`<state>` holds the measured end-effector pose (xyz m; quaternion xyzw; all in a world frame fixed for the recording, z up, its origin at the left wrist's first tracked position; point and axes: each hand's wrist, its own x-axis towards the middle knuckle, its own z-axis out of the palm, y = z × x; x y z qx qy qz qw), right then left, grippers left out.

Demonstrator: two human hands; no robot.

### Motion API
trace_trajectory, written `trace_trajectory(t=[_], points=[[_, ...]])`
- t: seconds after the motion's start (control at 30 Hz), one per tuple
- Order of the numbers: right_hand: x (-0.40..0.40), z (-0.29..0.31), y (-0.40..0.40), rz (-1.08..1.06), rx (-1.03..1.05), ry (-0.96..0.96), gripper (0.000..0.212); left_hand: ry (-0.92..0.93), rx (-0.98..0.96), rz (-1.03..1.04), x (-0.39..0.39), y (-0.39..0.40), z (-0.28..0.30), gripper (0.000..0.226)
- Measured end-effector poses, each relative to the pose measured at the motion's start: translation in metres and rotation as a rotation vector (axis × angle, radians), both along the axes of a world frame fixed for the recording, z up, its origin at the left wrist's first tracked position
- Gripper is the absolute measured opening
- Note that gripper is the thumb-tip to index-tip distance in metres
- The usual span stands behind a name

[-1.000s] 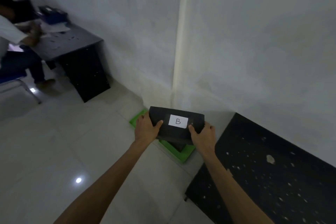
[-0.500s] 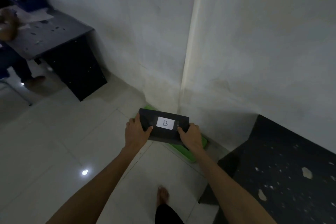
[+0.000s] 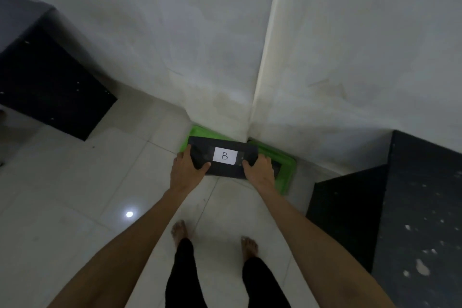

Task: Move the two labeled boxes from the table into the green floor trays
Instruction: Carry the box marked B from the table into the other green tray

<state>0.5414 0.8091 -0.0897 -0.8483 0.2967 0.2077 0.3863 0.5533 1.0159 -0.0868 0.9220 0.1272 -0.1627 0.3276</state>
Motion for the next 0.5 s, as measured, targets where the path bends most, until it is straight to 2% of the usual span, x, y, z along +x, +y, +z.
trace_trajectory(t=[0.27, 0.5], points=[[0.056, -0.091, 0.081, -0.168, -0.018, 0.112, 0.058, 0.162, -0.023, -0.122, 0.098, 0.081, -0.102, 0.093], [0.122, -0.233, 0.151, -0.213, 0.020, 0.173, 0.049, 0.183, -0.051, -0.217, 0.183, 0.151, -0.252, 0.081]])
